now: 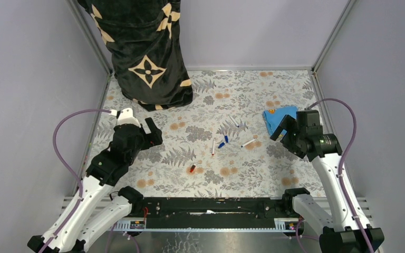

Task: Insert the pens into the pen caps

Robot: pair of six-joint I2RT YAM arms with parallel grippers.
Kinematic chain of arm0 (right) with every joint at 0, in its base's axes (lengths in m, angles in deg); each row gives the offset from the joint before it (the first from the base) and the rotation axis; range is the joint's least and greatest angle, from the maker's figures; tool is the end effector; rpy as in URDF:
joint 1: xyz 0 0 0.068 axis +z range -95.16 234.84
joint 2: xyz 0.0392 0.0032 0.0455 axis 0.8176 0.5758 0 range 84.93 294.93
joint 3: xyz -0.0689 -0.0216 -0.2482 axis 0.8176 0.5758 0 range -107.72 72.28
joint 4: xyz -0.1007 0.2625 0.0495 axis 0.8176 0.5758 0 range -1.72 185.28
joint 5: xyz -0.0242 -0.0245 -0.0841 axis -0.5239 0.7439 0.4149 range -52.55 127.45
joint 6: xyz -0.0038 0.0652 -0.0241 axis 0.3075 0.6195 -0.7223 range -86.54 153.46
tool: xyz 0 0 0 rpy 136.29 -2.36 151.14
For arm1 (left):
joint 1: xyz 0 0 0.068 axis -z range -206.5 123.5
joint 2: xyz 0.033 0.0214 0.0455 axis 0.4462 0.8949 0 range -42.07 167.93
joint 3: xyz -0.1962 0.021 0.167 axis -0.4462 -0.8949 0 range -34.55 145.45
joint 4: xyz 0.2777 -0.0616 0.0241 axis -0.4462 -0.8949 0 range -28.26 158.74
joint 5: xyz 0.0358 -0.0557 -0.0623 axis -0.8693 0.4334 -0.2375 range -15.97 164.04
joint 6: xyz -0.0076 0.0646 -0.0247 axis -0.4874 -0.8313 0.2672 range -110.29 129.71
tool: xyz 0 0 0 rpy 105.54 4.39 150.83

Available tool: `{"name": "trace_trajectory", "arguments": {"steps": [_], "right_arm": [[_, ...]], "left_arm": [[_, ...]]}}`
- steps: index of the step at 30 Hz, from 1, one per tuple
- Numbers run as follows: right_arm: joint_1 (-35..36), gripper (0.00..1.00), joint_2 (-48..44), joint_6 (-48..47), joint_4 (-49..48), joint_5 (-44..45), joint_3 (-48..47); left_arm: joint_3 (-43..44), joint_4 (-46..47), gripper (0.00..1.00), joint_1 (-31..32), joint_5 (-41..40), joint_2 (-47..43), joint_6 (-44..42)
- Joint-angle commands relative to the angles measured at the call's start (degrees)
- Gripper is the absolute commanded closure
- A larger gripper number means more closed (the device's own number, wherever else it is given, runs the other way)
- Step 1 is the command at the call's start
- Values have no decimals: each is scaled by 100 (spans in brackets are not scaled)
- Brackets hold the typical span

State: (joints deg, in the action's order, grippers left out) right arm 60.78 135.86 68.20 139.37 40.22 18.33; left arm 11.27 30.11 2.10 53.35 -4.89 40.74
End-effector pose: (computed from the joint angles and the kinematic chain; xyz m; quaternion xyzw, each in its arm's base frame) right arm 0.2162 0.0198 0.2839 0.2406 0.9021 0.1032 0.3432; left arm 0.1763 -0.0733 0.3006 -0.1078 0.8498 -0.1097 0.5041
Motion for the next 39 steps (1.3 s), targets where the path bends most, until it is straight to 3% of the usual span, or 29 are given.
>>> {"name": "trace_trajectory", "arguments": {"steps": [1, 11, 23, 39], "right_arm": [[173, 6, 24, 417, -269, -160, 201], [1471, 9, 1038, 1130, -1147, 505, 409], [1962, 15, 2554, 1542, -1953, 1256, 246], [2222, 19, 4194, 1609, -2507, 1401, -152]], "left_arm": [[-38, 194, 2, 43, 92, 80, 0], [-56, 209, 2, 41, 126, 86, -20], [-40, 216, 2, 41, 193, 151, -30], [-45, 216, 2, 47, 173, 135, -22]]}}
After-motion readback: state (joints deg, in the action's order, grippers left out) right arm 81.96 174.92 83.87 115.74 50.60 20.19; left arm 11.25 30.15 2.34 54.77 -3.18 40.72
